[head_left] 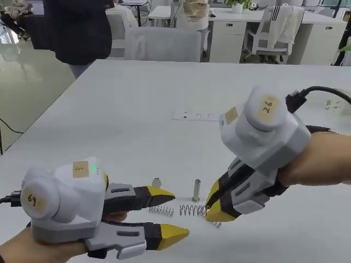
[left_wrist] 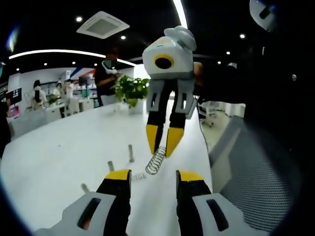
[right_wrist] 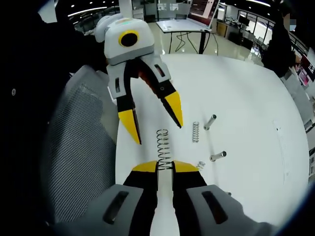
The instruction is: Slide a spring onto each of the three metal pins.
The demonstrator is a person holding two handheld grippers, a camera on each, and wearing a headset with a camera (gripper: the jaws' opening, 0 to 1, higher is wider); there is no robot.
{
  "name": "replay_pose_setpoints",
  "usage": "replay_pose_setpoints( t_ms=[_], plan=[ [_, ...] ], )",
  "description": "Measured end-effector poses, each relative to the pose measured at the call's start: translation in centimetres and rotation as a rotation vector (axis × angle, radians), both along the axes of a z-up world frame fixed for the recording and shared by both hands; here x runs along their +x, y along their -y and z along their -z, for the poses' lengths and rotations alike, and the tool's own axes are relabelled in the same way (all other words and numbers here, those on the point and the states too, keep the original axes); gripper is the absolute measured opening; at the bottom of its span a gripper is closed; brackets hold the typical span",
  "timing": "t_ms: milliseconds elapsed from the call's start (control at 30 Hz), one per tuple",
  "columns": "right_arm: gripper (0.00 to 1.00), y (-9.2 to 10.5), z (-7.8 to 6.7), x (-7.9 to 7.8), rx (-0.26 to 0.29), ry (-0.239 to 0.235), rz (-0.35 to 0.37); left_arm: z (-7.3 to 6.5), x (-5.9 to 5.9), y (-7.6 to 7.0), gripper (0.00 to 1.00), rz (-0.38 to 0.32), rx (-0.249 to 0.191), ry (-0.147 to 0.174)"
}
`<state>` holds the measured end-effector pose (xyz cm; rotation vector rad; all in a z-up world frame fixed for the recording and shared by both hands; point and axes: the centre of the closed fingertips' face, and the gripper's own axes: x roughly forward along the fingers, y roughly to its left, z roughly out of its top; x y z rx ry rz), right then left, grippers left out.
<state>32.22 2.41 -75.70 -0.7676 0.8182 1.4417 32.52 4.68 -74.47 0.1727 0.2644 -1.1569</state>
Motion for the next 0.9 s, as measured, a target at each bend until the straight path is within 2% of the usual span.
replay_pose_setpoints(
  t_ms=[133,267,400,533,900],
  plan=[
    [0.07,-0.1,0.0,-0.3,-0.005,-0.008,-0.012,0.0,-0.3,0.4,0.24,0.025,0.004,0.009],
    [0.07,-0.1,0.2,-1.0,-0.014,-0.024,-0.033,0.0,-0.6,0.8,0.19,0.043,-0.005,0.003],
    [0.07,0.0,0.2,-1.3,-0.022,-0.033,-0.049,0.2,-1.0,1.1,0.15,0.07,0.006,0.003],
    [0.07,0.1,0.2,-1.8,-0.031,-0.043,-0.064,0.2,-1.4,1.5,0.05,0.095,0.008,0.008],
    [0.07,0.5,-0.2,-2.1,-0.044,-0.049,-0.077,0.1,-1.8,1.9,0.04,0.121,0.018,0.025]
  ],
)
